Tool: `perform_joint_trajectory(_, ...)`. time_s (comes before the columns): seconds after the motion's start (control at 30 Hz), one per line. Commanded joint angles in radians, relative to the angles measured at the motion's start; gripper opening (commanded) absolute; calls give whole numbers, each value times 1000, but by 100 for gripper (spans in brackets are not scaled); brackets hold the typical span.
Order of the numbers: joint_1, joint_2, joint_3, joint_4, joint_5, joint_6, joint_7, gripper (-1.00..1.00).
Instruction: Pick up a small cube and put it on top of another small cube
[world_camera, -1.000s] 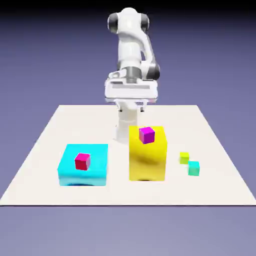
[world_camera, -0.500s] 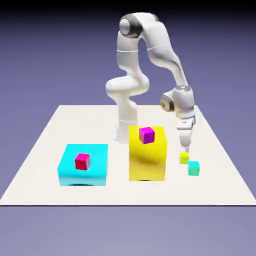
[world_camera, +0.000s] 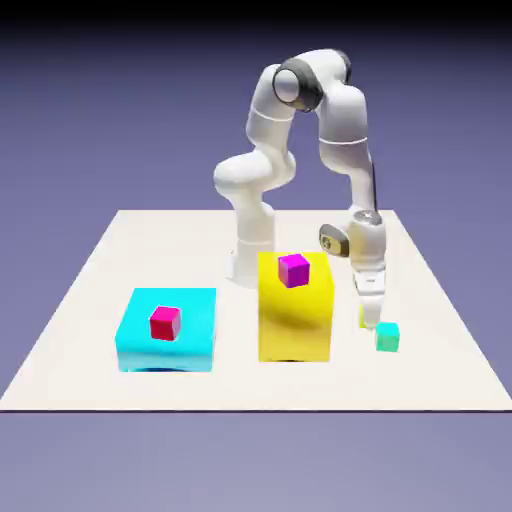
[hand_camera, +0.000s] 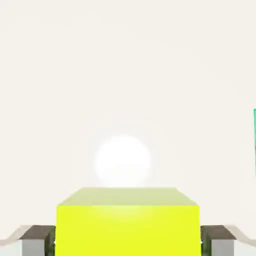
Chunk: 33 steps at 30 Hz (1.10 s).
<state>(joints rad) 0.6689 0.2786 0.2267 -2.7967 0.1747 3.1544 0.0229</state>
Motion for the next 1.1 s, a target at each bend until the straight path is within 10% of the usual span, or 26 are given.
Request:
perform_joint_trajectory(0.0,-11,-36,13,-9,12,-27,-7,-100)
perform_joint_trajectory(0.7,-559,-199,409,223,-81,-465,-343,-100)
perform_joint_trajectory(0.97,-388,23,206,246,-305,-281,-184,-100)
perform_joint_trajectory(1.0,-388,23,206,246,-305,-281,-184,100)
perform_joint_trajectory(1.07,-416,-13,239,242,-269,-311,-210,100)
